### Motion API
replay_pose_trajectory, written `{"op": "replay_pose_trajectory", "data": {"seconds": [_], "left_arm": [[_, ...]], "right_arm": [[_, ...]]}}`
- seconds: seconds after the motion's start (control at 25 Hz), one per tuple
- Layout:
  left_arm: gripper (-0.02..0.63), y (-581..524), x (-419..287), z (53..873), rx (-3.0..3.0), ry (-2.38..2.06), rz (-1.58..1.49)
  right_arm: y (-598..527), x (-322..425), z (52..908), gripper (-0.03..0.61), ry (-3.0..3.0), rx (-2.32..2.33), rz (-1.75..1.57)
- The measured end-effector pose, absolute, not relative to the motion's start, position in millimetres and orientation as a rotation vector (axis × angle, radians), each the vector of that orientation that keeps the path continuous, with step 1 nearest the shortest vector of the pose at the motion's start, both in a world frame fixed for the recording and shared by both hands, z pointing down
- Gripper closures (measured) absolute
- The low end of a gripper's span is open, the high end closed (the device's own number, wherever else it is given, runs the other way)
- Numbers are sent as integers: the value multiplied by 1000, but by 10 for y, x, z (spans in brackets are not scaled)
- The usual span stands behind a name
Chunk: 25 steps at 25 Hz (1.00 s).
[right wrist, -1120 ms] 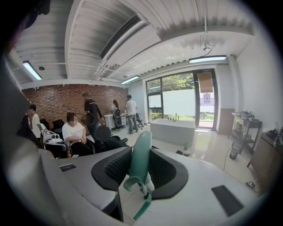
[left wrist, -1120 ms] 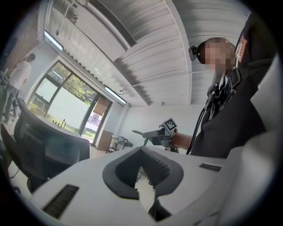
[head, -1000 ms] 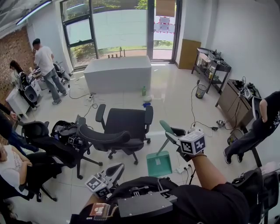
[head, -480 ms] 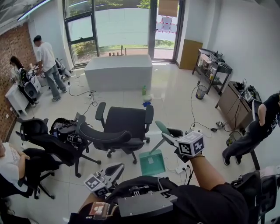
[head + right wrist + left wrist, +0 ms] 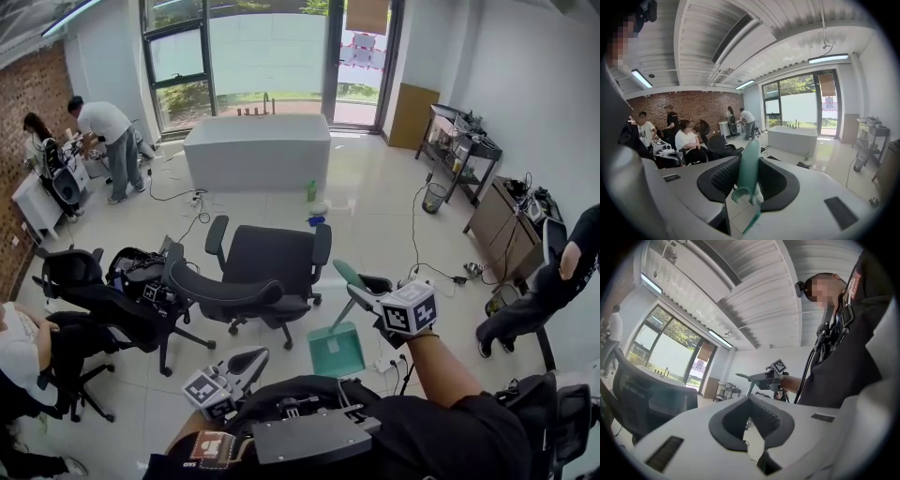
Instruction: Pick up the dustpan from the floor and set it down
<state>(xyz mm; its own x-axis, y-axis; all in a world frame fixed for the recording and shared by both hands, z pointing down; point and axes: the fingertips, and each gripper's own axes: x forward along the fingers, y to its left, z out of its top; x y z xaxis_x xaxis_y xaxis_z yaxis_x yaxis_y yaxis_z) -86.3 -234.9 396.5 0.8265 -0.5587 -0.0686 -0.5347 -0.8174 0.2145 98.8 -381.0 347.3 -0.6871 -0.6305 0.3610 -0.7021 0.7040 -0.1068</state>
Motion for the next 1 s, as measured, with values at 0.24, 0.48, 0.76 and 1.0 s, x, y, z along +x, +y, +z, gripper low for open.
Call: {"op": "replay_pose_trajectory", "data": {"seconds": [0.24,0.48,0.76,1.0], "left_arm": [[604,-2459,-818,3886,2823,-847,-202],[604,-2613,-913,3930,2811,-835,-195],[604,-2881,-913,4206,2785,-848,-172],[604,-3172,-933,4638,2673,-898,-101]], "right_arm": [[-3924,1040,3440,436,-2612,1049,345],[-4105,941,3596,436,-2598,1043,372],[-4496,938,4192,436,-2566,1021,420],[-4989,933,5194,437,-2495,965,509]]}}
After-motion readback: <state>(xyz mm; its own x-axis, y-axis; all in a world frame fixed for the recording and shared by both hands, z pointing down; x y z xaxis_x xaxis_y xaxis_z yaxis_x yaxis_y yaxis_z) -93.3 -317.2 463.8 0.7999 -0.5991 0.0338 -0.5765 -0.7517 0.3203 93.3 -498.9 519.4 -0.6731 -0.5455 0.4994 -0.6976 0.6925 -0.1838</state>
